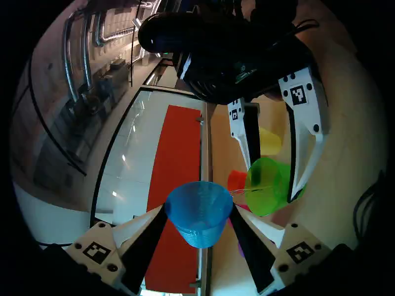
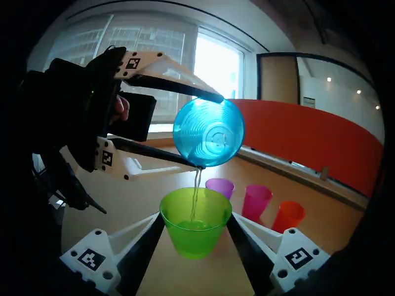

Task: Pour water

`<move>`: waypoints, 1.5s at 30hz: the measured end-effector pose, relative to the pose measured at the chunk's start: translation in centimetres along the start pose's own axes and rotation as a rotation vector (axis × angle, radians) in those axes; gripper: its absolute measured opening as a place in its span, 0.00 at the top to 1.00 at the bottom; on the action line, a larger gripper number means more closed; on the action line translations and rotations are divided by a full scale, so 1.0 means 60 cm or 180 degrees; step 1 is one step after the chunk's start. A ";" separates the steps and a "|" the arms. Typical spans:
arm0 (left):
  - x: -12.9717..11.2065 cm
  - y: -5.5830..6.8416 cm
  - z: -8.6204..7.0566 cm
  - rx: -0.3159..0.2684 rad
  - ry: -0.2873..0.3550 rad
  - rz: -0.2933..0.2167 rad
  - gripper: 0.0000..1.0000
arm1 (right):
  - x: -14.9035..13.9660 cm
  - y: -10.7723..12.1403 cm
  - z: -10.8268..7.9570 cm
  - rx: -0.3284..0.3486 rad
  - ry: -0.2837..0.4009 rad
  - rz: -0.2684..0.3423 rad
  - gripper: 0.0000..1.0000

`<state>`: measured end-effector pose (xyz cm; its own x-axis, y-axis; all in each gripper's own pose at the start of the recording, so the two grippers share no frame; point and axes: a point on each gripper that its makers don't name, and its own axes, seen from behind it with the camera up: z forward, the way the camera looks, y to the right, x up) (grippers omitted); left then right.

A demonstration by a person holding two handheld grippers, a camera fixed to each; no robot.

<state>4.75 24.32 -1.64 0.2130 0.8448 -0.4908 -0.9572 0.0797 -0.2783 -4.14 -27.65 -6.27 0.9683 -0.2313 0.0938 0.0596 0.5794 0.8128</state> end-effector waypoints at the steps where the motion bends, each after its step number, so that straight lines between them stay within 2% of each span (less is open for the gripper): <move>1: 0.000 -0.001 0.000 0.0005 -0.0001 0.0008 0.12 | 0.000 0.000 0.000 0.0000 0.0001 0.0000 0.09; 18: 0.001 -0.010 0.003 0.0061 -0.0009 0.0161 0.12 | -0.003 0.001 0.000 0.0005 0.0016 0.0011 0.09; 45: 0.015 -0.013 -0.014 0.0133 0.0005 0.0307 0.12 | -0.001 0.000 0.001 0.0010 0.0016 0.0014 0.09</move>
<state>5.84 24.56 -2.53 0.1197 0.8489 -0.5149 -0.9806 0.0200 -0.1950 -4.20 -27.66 -6.25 0.9698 -0.2249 0.0944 0.0547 0.5778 0.8143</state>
